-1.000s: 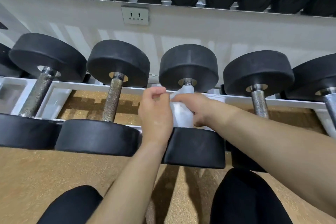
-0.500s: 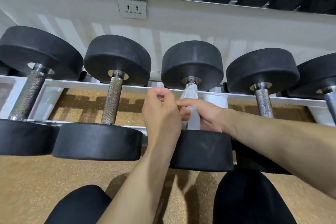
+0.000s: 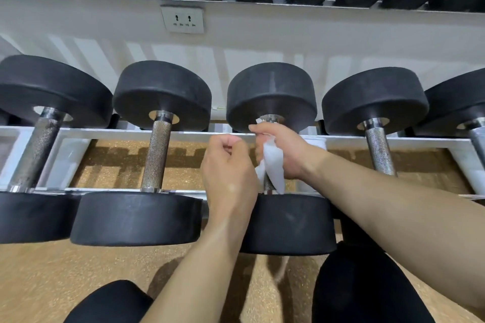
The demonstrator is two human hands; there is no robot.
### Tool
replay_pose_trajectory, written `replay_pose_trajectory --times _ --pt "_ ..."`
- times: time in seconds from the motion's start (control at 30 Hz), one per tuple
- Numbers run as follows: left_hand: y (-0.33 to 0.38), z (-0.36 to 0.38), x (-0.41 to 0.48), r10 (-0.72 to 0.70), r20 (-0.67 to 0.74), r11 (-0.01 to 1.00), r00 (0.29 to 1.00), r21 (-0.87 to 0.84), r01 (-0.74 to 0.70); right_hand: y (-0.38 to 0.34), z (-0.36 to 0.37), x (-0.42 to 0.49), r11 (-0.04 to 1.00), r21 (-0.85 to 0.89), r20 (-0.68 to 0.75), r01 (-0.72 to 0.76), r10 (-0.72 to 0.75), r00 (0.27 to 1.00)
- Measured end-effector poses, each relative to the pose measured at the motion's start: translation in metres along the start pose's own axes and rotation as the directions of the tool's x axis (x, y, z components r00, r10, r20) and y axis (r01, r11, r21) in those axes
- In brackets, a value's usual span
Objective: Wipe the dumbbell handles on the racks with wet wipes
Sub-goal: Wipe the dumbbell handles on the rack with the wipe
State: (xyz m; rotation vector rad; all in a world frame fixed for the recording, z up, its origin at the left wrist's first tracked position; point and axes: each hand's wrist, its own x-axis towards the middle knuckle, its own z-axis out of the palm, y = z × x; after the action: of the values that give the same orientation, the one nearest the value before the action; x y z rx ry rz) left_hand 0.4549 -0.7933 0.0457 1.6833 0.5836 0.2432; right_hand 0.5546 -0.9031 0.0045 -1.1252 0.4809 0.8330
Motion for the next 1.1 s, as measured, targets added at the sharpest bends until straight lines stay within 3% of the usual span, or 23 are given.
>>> replay_pose_trajectory --times 0.13,0.23,0.3,0.37,0.43,0.53,0.67,0.87,1.1 --pt "0.001 0.0 -0.001 0.001 -0.009 1.0 1.0 0.023 -0.001 0.017 -0.012 -0.003 0.969 0.164 0.373 -0.184 0.112 0.921" --pt "0.004 0.0 -0.003 -0.014 -0.018 1.0 1.0 -0.007 0.014 0.018 -0.011 -0.017 0.981 0.041 0.398 -0.19 0.158 0.904" --pt "0.004 0.001 -0.002 -0.01 -0.01 1.0 1.0 0.013 0.01 0.018 -0.005 -0.022 0.99 -0.049 0.236 -0.134 0.142 0.961" --pt "0.001 0.002 0.001 -0.004 -0.003 1.0 1.0 0.031 0.004 0.021 0.007 -0.02 0.996 -0.081 -0.019 -0.033 0.032 0.999" --pt "0.0 0.001 0.001 -0.004 -0.002 0.999 1.0 0.032 0.004 0.023 0.015 -0.013 0.978 -0.205 -0.274 0.033 -0.09 0.958" --pt "0.001 0.001 0.0 -0.011 -0.006 1.0 1.0 0.013 0.011 0.017 0.021 -0.003 0.941 -0.339 -0.381 0.025 -0.162 0.91" --pt "-0.002 0.001 -0.001 -0.004 -0.013 1.0 1.0 0.013 0.004 0.009 0.016 0.004 0.976 -0.204 -0.259 0.076 -0.129 0.957" --pt "0.0 0.001 -0.003 0.008 0.007 0.999 1.0 0.034 -0.008 -0.007 0.001 -0.002 0.998 0.044 0.077 0.04 -0.043 0.996" --pt "0.002 0.0 -0.004 0.004 -0.009 0.998 1.0 0.068 -0.003 0.008 0.001 -0.011 0.999 0.024 0.124 0.022 -0.024 0.992"
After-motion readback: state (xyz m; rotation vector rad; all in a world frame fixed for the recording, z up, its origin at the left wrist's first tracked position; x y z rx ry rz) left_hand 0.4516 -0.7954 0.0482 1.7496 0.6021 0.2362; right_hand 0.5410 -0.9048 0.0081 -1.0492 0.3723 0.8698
